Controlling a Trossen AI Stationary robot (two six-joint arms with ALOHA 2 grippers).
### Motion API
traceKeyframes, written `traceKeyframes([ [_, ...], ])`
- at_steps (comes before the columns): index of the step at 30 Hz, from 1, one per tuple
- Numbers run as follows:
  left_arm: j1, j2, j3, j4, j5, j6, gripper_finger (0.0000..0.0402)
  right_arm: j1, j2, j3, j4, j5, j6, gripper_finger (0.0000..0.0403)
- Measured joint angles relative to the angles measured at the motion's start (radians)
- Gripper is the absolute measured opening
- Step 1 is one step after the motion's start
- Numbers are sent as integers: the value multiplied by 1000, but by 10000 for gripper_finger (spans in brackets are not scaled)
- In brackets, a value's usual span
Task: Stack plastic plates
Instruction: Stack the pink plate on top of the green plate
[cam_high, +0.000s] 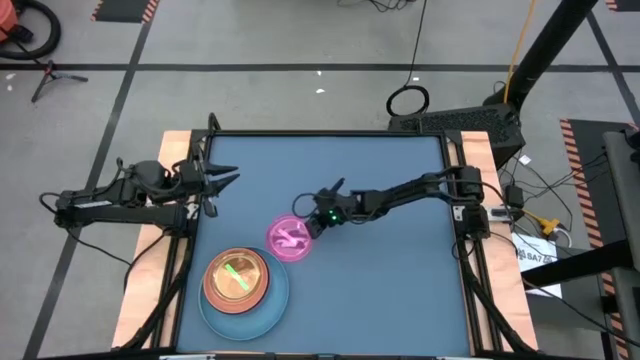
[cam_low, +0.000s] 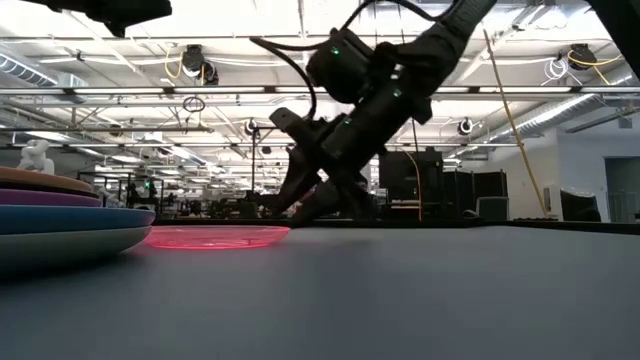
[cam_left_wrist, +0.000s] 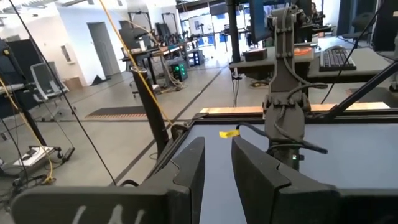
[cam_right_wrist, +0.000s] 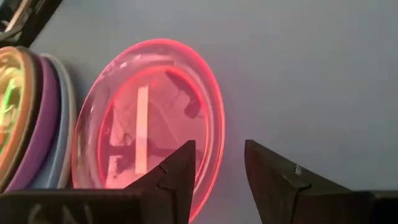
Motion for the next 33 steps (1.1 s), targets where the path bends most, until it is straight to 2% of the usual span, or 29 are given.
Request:
traceKeyframes([
  [14, 0, 0, 0, -23, 0, 17, 88, -8, -1, 125, -134, 78, -41, 130],
  [19, 0, 0, 0, -8, 0, 34, 88, -4, -2, 249, -341, 81, -111, 130],
  [23, 0, 0, 0, -1, 0, 52, 88, 18, -2, 303, -524, 142, -105, 130],
  [33, 0, 0, 0, -2, 0, 58, 88, 73, -2, 304, -566, 178, -27, 130],
])
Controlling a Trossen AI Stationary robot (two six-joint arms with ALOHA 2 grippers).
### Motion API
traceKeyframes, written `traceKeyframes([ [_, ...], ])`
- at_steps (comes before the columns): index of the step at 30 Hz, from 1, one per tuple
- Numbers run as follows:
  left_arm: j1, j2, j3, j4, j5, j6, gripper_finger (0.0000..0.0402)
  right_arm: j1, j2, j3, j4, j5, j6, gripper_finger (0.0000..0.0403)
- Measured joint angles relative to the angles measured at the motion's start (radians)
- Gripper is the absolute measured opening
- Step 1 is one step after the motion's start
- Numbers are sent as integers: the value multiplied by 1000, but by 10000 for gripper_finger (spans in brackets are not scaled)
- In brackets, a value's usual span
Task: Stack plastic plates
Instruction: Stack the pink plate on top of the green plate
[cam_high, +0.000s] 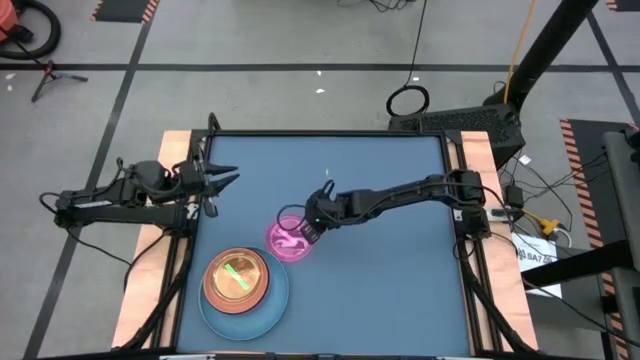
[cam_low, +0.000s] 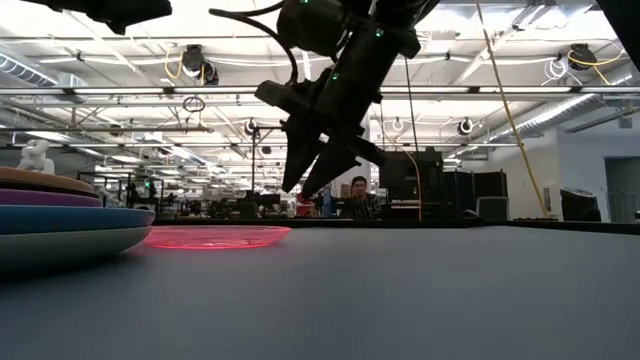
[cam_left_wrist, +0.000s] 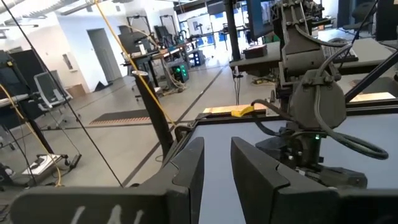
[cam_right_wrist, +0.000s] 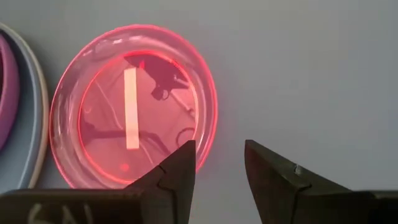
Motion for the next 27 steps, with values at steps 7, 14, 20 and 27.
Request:
traceKeyframes([
  [7, 0, 0, 0, 0, 0, 0, 88, 7, 29, 0, 13, 33, 25, 130],
  [14, 0, 0, 0, -5, 0, -1, 88, 4, 90, 0, 34, 28, 35, 130],
  [20, 0, 0, 0, -5, 0, -1, 88, 0, 97, 0, 79, 29, 28, 130],
  [27, 0, 0, 0, -5, 0, -1, 88, -6, 109, -1, 99, 4, 1, 130],
])
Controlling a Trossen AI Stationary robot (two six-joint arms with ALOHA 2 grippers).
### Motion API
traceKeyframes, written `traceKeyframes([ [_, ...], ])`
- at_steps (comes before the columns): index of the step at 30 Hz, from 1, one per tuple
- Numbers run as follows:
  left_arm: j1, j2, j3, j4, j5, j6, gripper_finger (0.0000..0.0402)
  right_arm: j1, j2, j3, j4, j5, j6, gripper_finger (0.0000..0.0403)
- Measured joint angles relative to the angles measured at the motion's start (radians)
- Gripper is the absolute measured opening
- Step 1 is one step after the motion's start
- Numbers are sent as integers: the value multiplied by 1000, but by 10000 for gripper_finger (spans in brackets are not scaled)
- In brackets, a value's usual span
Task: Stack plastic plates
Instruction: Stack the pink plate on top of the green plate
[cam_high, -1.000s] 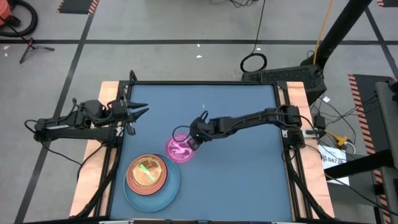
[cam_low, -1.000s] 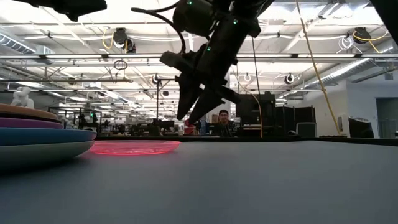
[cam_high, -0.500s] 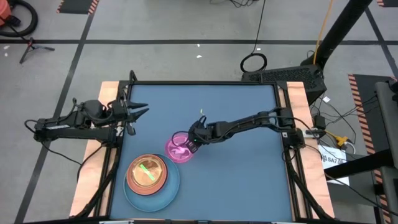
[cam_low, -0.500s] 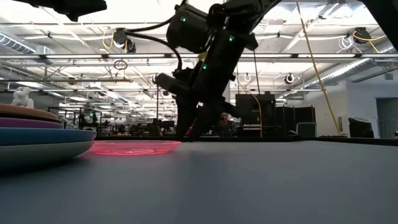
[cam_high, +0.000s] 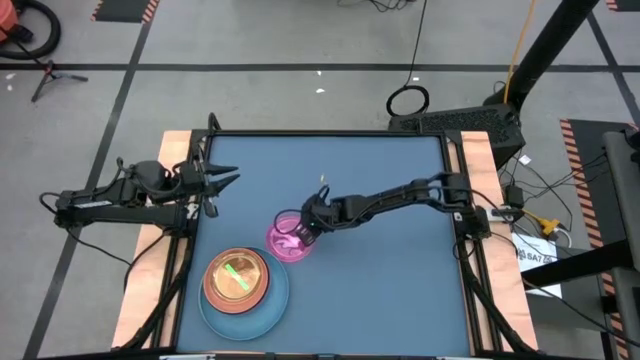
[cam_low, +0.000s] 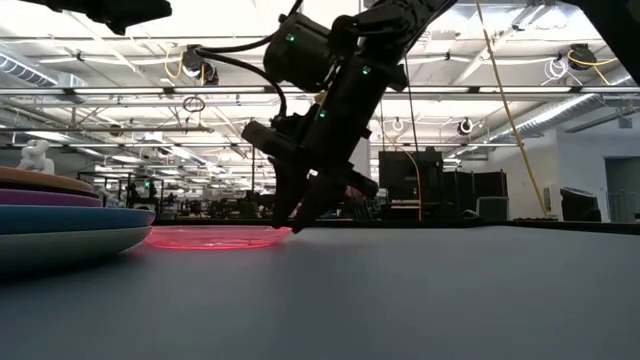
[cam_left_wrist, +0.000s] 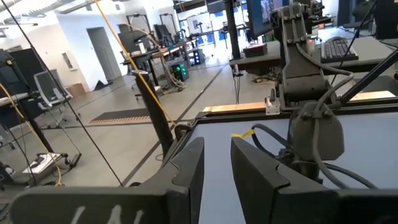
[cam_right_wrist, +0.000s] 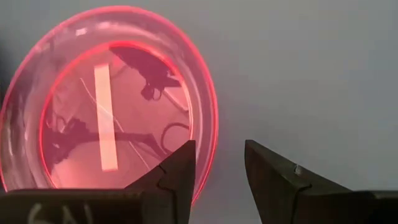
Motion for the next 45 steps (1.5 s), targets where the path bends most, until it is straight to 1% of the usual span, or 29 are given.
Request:
traceKeyframes([
  [2, 0, 0, 0, 0, 0, 0, 88, -8, -2, 0, 11, -18, 8, 130],
  [5, 0, 0, 0, 0, 0, 0, 88, -15, -2, 0, 16, -76, 33, 130],
  [15, 0, 0, 0, 5, 0, -16, 88, -10, 23, 0, 23, -70, 26, 124],
  [18, 0, 0, 0, 4, 0, -17, 88, -10, 24, 0, 38, -50, 24, 105],
  [23, 0, 0, 0, 5, 0, -17, 88, -10, 26, 0, 39, -51, 21, 59],
  [28, 0, 0, 0, 5, 0, -20, 88, -11, 26, 0, 43, -48, -19, 15],
  [30, 0, 0, 0, 4, 0, -20, 88, -12, 26, 0, 44, -50, -42, 5],
  [35, 0, 0, 0, 4, 0, -20, 88, -22, 26, 1, 41, -58, -63, 5],
  [38, 0, 0, 0, 5, 0, -20, 88, -39, 13, 0, 24, -97, -83, 3],
  [45, 0, 0, 0, 31, 0, -25, 88, -64, -76, 0, 21, -100, -171, 2],
])
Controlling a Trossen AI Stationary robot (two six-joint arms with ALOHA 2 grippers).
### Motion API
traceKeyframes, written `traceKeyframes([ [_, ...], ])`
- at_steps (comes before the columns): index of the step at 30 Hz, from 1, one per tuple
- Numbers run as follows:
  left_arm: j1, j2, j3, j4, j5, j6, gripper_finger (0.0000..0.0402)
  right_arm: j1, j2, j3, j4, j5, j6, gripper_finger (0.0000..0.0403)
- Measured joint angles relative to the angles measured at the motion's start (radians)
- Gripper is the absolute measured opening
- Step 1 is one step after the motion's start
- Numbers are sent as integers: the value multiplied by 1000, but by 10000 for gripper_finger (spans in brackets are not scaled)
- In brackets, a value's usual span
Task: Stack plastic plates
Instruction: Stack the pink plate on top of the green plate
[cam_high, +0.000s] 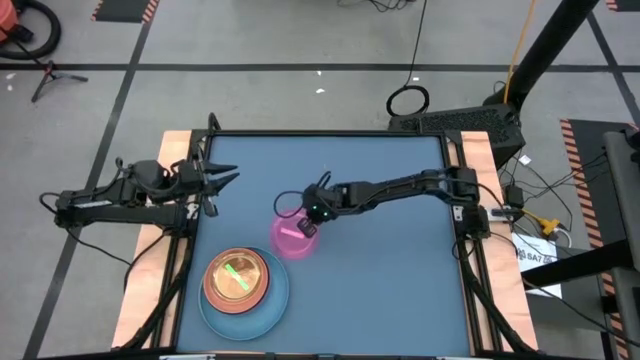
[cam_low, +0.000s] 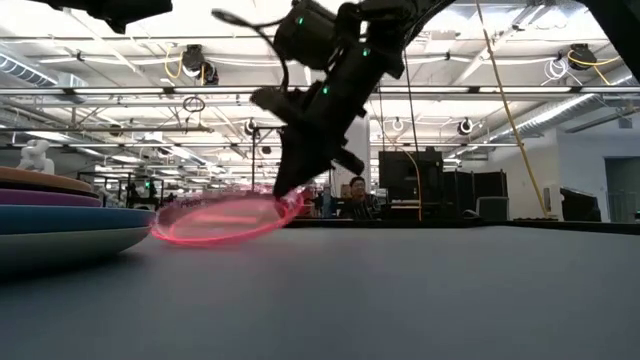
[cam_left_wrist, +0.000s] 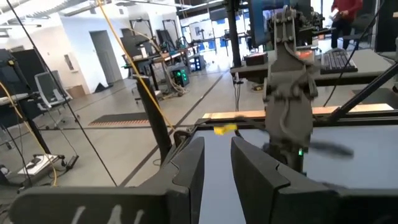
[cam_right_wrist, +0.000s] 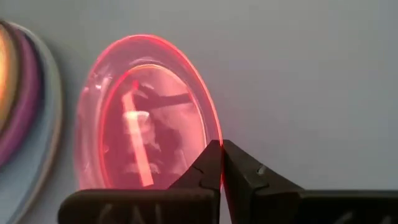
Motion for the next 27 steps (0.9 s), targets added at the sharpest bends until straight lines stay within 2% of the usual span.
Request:
traceKeyframes([
  [14, 0, 0, 0, 1, 0, -2, 88, -4, -189, 0, 18, 78, -118, 1],
  [19, 0, 0, 0, 16, 0, -3, 88, 19, -189, 0, 91, 71, -120, 0],
  [27, 0, 0, 0, 23, 0, -5, 88, 69, -115, 0, 342, 45, -118, 0],
])
